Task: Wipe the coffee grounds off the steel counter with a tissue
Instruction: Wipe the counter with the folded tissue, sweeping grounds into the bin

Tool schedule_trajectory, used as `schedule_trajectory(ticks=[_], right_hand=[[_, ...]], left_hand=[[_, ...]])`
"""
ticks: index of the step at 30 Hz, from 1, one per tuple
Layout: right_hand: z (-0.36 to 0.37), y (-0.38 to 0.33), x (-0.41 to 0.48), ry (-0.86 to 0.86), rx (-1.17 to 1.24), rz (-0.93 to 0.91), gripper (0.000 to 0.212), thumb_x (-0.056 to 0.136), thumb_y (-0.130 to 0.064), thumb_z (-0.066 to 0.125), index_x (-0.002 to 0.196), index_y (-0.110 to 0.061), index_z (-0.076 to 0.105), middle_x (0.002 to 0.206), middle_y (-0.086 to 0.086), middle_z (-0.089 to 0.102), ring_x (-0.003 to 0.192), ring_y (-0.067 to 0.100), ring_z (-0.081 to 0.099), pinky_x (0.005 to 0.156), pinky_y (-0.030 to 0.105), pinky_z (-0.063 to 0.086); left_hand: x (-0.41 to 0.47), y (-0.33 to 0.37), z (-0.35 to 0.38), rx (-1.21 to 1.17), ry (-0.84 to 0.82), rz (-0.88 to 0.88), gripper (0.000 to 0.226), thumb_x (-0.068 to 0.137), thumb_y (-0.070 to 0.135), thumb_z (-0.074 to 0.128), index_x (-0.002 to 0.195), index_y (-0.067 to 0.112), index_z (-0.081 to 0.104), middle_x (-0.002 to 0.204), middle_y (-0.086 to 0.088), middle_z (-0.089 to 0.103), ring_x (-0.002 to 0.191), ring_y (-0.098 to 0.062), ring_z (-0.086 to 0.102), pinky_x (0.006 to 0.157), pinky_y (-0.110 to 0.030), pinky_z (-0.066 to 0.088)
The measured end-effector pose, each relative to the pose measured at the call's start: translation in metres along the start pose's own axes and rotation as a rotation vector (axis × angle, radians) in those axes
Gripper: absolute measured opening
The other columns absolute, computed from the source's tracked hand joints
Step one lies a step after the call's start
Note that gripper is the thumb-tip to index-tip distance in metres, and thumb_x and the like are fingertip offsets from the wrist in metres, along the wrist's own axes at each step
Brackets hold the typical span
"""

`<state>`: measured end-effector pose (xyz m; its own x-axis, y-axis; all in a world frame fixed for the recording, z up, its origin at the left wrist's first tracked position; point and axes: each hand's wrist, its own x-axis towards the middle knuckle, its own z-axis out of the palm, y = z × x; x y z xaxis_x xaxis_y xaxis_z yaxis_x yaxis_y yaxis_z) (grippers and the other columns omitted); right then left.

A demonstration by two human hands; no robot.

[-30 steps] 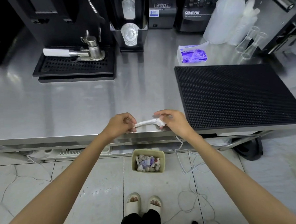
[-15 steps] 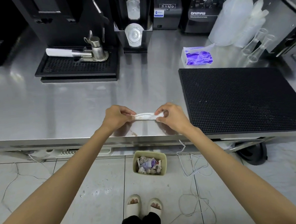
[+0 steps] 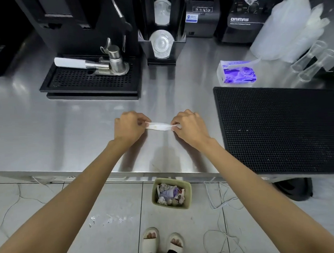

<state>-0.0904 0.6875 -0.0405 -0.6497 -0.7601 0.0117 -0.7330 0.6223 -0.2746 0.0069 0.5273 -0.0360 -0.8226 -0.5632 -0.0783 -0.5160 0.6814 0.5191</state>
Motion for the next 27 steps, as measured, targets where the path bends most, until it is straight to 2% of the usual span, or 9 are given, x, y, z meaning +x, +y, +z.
schedule_trajectory(ticks=[3,5,9,15,20,27], right_hand=[[0.003,0.002,0.010,0.035,0.019,-0.013,0.022,0.090,-0.020,0.052,0.104,-0.017,0.069,0.102,0.004,0.070,0.100,0.027,0.054,0.085,0.034,0.037],[0.004,0.002,0.017,0.085,0.043,-0.034,0.022,0.089,-0.017,0.053,0.101,-0.018,0.071,0.096,0.006,0.072,0.094,0.030,0.057,0.081,0.036,0.039],[0.007,-0.004,0.040,0.094,0.011,-0.095,0.023,0.088,-0.014,0.054,0.099,-0.020,0.073,0.092,0.006,0.074,0.088,0.031,0.059,0.076,0.036,0.039],[0.007,-0.025,0.098,0.108,0.028,-0.099,0.025,0.091,-0.019,0.050,0.105,-0.024,0.070,0.105,0.001,0.068,0.103,0.025,0.053,0.086,0.033,0.036],[0.019,-0.031,0.120,0.034,0.045,-0.137,0.031,0.092,-0.013,0.047,0.113,-0.026,0.066,0.103,0.006,0.064,0.103,0.026,0.051,0.086,0.032,0.033],[0.023,-0.027,0.109,0.005,0.138,-0.131,0.034,0.090,-0.007,0.048,0.111,-0.024,0.068,0.088,0.006,0.055,0.095,0.024,0.048,0.077,0.022,0.020]], left_hand=[[-0.002,-0.005,0.002,0.183,0.046,0.232,0.016,0.081,0.030,0.064,0.095,0.030,0.071,0.099,0.004,0.067,0.100,-0.022,0.054,0.083,-0.037,0.032],[0.001,-0.010,0.005,0.232,0.073,0.307,0.014,0.080,0.031,0.066,0.093,0.029,0.072,0.097,0.004,0.071,0.096,-0.023,0.056,0.081,-0.037,0.030],[0.018,-0.022,0.004,0.219,0.183,0.294,0.010,0.080,0.020,0.067,0.084,0.025,0.075,0.085,0.001,0.074,0.084,-0.028,0.059,0.077,-0.039,0.034],[0.052,-0.039,-0.015,0.280,0.279,0.240,0.016,0.085,0.018,0.059,0.093,0.021,0.072,0.090,-0.007,0.071,0.092,-0.032,0.056,0.079,-0.041,0.034],[0.069,-0.054,-0.015,0.269,0.233,0.234,0.024,0.087,0.015,0.057,0.105,0.023,0.069,0.091,-0.011,0.068,0.094,-0.033,0.053,0.078,-0.041,0.033],[0.065,-0.060,-0.014,0.142,0.185,0.286,0.020,0.079,0.004,0.065,0.093,0.013,0.074,0.069,-0.016,0.060,0.076,-0.037,0.054,0.067,-0.032,0.028]])
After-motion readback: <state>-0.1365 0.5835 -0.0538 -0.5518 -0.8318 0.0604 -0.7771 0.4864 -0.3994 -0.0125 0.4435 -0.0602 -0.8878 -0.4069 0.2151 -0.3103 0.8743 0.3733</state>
